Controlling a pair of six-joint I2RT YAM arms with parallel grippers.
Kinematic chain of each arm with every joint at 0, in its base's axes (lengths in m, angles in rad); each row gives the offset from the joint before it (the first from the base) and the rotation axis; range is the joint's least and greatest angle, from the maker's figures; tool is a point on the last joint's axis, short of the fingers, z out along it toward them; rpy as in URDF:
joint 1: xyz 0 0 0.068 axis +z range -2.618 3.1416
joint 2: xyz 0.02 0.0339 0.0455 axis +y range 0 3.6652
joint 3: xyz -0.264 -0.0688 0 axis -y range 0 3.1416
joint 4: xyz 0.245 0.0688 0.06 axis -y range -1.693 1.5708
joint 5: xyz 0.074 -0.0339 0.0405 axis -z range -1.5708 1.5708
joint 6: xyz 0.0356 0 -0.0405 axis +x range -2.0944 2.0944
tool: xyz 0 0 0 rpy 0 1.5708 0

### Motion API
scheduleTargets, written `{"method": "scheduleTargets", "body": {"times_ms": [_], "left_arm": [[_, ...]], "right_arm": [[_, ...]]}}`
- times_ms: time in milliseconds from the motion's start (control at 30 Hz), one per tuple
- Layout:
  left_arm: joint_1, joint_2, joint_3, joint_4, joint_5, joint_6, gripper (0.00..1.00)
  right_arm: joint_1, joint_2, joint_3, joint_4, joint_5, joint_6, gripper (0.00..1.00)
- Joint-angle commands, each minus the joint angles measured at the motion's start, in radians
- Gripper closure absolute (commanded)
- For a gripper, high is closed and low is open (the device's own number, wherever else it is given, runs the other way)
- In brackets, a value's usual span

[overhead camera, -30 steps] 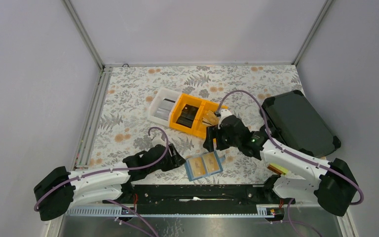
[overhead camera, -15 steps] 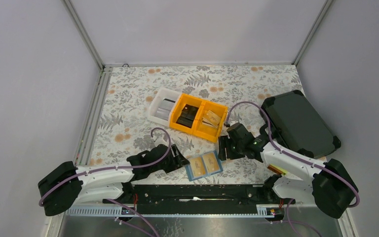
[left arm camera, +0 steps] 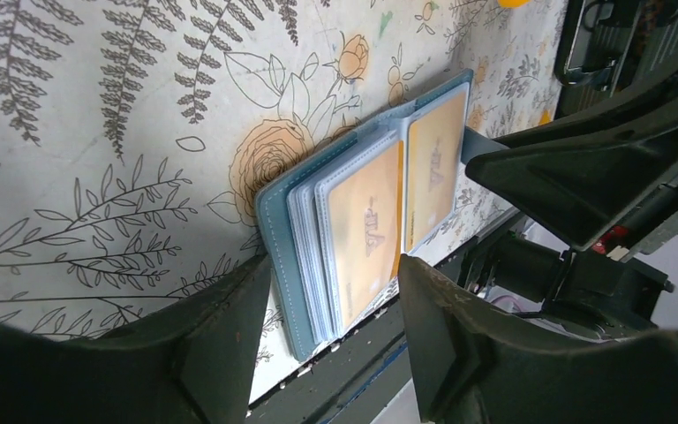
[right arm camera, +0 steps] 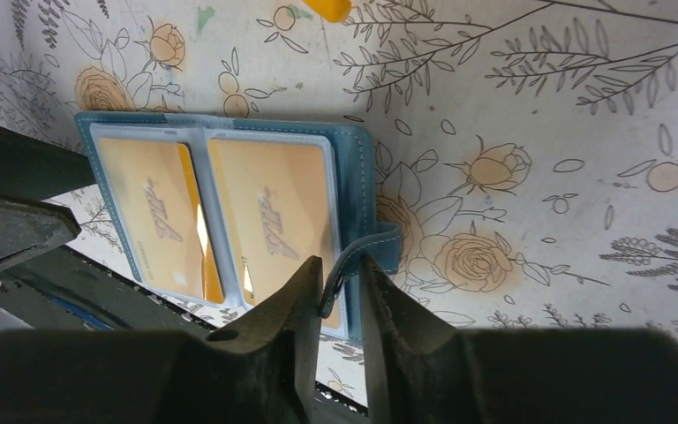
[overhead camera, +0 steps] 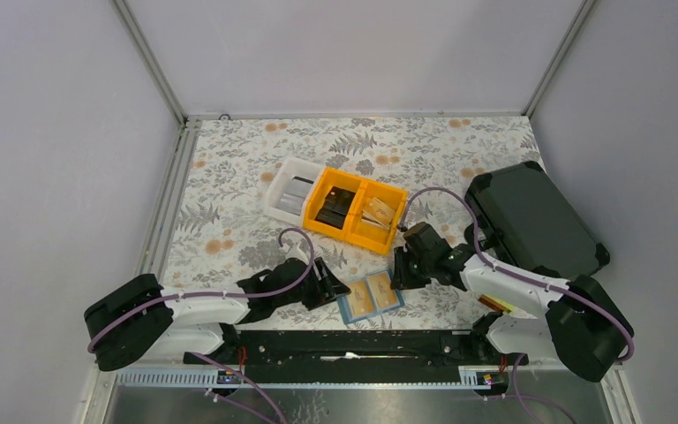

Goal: Put the credit cards into the card holder
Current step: Insert the credit card into the card holder.

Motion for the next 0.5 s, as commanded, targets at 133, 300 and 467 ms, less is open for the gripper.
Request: {"method": "scheduleTargets", "body": {"times_ms": [133, 300, 467], "left_arm": [[-0.004, -0.054, -0.024, 0.11, -0.039, 0.037, 0.42], [-0.004, -0.066, -0.023, 0.195, -0.023, 0.05, 0.43], [-0.004, -0.133, -0.014, 0.176, -0.039, 0.086, 0.44]], "right_arm": [[-0.004, 0.029, -0.026, 0.073, -0.086, 0.026, 0.84], [-0.003, 0.049, -0.036, 0.13, -0.161, 0.047, 0.94], [-0.001, 0.031, -0.031, 0.154, -0.187, 0.059, 0.98]]}}
